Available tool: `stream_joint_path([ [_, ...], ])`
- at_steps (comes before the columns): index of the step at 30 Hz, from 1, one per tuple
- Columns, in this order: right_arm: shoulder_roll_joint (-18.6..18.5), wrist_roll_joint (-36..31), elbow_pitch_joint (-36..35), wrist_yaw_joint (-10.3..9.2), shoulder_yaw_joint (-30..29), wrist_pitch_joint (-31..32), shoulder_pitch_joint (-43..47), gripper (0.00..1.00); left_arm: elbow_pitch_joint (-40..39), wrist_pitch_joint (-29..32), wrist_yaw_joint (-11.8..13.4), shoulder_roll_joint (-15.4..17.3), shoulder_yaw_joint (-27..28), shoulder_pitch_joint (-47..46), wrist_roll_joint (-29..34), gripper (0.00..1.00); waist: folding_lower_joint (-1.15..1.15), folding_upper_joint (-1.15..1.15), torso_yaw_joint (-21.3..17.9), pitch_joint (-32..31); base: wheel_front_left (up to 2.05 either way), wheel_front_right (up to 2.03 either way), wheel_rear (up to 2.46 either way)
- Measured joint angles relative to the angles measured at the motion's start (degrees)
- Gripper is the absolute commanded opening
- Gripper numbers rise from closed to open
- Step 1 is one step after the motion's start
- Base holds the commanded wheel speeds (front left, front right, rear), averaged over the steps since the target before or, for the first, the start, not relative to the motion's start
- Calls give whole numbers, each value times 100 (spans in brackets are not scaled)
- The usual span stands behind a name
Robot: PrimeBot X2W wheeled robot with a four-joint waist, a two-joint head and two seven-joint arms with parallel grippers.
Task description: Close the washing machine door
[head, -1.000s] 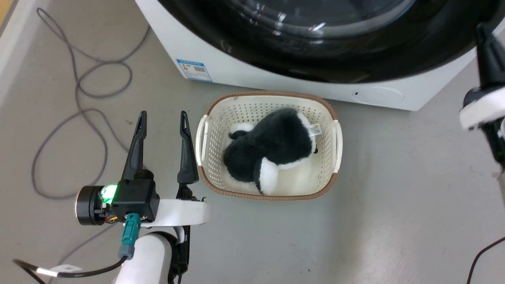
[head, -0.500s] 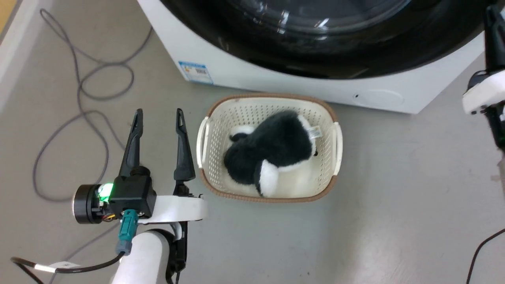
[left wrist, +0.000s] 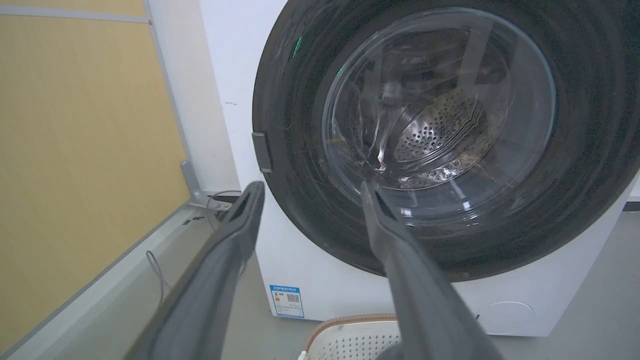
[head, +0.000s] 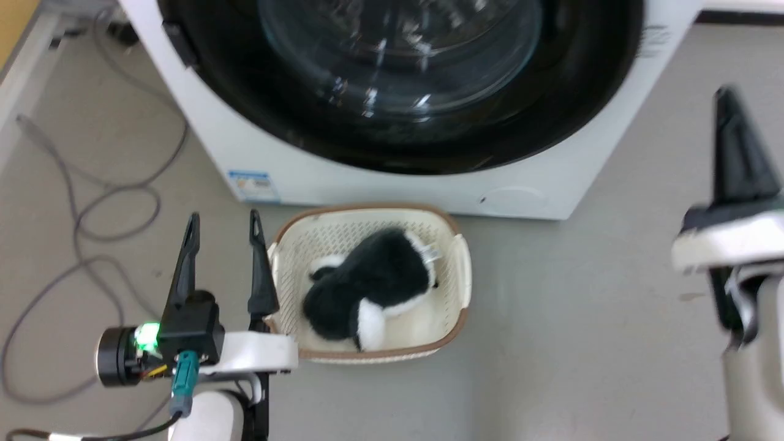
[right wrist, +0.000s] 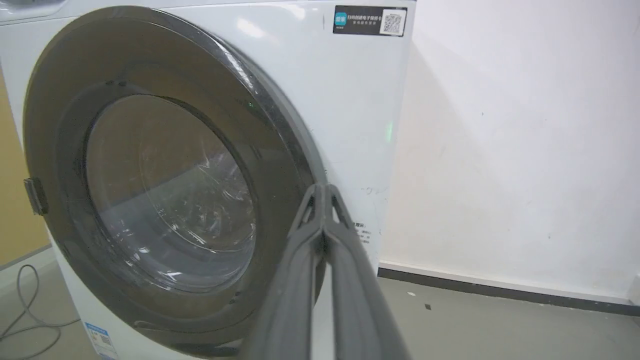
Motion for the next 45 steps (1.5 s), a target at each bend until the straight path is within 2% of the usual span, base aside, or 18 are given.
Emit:
stream_joint_path([
  [8, 471, -131, -414, 0, 16, 0, 1112, 0, 60, 0, -18, 12, 104, 411, -27, 100, 0, 0, -356, -522, 0, 0, 0],
  [9, 501, -130, -427, 0, 35, 0, 1223, 13, 76, 0, -34, 12, 119, 470, -43, 100, 0, 0, -391, -587, 0, 0, 0],
  [10, 528, -114, -438, 0, 63, 0, 1335, 35, 90, 0, -41, 12, 140, 532, -48, 100, 0, 0, -427, -653, 0, 0, 0],
  [11, 550, -94, -455, 0, 92, 0, 1441, 73, 102, 0, -43, 12, 159, 584, -48, 100, 0, 0, -460, -714, 0, 0, 0],
  [12, 573, -94, -481, 0, 125, 0, 1546, 100, 111, 0, -55, 13, 179, 633, -48, 100, 0, 0, -492, -774, 0, 0, 0],
  [21, 661, 330, -811, 0, 241, 0, 2437, 100, 124, 0, -107, 2, 225, 1022, -98, 100, -1, 0, -663, -1234, 0, 0, 0],
  [29, 667, 578, -831, -1, 234, 0, 2839, 100, 136, 0, -108, -12, 223, 1130, -42, 100, -1, 0, -634, -1316, 0, 0, 0],
  [30, 667, 578, -829, -1, 237, 0, 2842, 0, 126, 0, -111, -15, 224, 1130, -42, 0, -1, 0, -628, -1314, 0, 0, 0],
  [45, 667, 539, -835, 0, 252, 111, 2838, 0, 125, 118, -174, -14, 243, 1129, -47, 0, 0, 0, -597, -1316, 0, 0, 0],
])
